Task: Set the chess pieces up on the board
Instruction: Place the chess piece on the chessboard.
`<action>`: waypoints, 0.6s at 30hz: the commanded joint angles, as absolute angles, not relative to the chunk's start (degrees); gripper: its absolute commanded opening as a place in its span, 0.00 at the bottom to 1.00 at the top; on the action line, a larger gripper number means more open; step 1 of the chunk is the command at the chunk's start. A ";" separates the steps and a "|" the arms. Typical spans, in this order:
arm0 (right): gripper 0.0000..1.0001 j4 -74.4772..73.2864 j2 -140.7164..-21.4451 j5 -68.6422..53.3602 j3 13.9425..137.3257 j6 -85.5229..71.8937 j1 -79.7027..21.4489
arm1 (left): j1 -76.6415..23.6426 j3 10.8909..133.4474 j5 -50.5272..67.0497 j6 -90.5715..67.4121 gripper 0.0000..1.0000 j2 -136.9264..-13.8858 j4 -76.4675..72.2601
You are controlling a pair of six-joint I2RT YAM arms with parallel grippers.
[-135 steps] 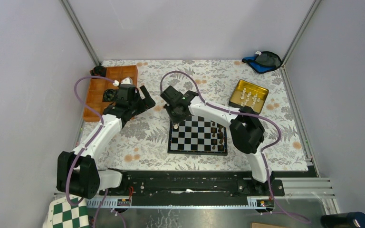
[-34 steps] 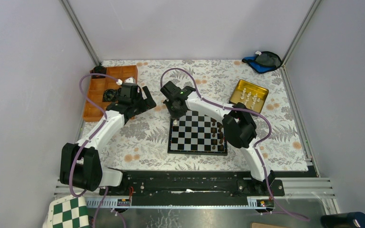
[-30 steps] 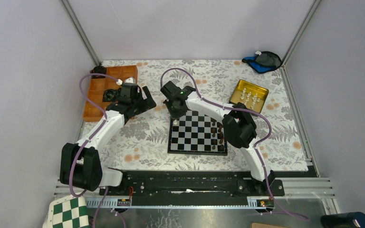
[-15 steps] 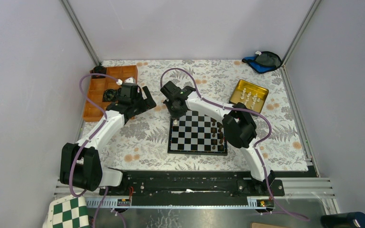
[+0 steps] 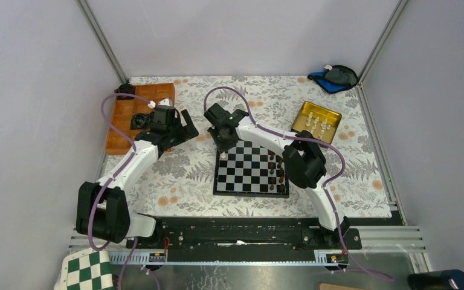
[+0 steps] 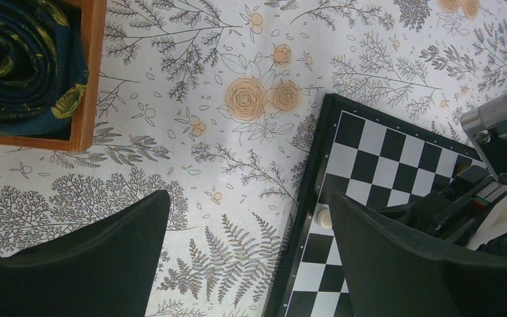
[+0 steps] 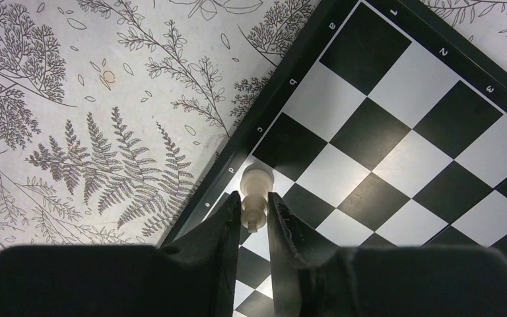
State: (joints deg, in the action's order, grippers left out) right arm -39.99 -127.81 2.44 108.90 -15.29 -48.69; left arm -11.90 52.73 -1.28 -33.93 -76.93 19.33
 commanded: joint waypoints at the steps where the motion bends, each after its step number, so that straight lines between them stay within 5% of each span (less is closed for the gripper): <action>1: 0.29 -40.32 -126.56 2.82 109.19 -14.77 -48.18 | -11.65 54.14 -0.26 -33.01 0.99 -77.23 18.90; 18: 0.35 -41.03 -126.12 2.71 111.10 -14.26 -48.19 | -11.59 54.32 -0.26 -33.13 0.99 -77.26 18.89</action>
State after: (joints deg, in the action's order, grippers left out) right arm -40.03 -127.81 2.44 108.90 -15.22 -48.69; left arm -11.90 52.73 -1.28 -33.93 -77.17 19.33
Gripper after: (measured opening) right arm 0.350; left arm 0.987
